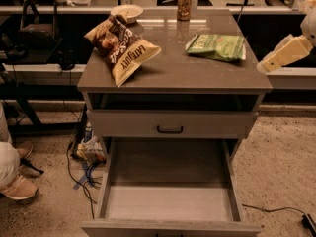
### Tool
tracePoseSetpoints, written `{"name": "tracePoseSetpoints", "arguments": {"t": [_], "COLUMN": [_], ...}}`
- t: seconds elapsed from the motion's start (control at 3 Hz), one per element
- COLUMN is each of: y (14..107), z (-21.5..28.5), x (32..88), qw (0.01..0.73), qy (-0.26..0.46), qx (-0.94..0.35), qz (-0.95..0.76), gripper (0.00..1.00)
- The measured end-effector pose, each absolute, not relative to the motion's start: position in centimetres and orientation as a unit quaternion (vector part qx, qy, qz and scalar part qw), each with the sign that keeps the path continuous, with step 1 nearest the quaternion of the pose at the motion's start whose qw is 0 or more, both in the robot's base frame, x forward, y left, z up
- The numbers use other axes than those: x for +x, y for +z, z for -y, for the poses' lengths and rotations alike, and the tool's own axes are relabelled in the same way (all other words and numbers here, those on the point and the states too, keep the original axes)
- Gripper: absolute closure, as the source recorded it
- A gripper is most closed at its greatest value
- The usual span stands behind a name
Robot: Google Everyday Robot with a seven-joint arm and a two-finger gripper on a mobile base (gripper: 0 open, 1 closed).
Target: Place green jalapeno chip bag into middle drawer
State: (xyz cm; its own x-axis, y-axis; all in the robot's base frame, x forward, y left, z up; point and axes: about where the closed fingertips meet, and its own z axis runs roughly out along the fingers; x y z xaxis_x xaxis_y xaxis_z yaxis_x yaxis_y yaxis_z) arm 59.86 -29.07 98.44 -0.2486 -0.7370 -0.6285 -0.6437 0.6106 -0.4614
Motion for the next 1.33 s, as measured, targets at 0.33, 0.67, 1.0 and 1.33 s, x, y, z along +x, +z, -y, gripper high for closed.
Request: {"name": "tracePoseSetpoints", "arguments": {"t": [0.33,0.67,1.0,1.33], "y": [97.6,96.2,94.3,92.0], "z": [27.3,25.7,24.2,23.5], "x": [64.4,69.5,73.8,76.6], "qw": [0.456,0.471,0.477,0.465], "qy": [-0.039,-0.027,-0.01,0.012], "qx": [-0.432,-0.412,-0.384,-0.347], "qz": [-0.777,-0.779,-0.791,-0.814], "gripper": [0.0,0.0,0.0,0.0]}}
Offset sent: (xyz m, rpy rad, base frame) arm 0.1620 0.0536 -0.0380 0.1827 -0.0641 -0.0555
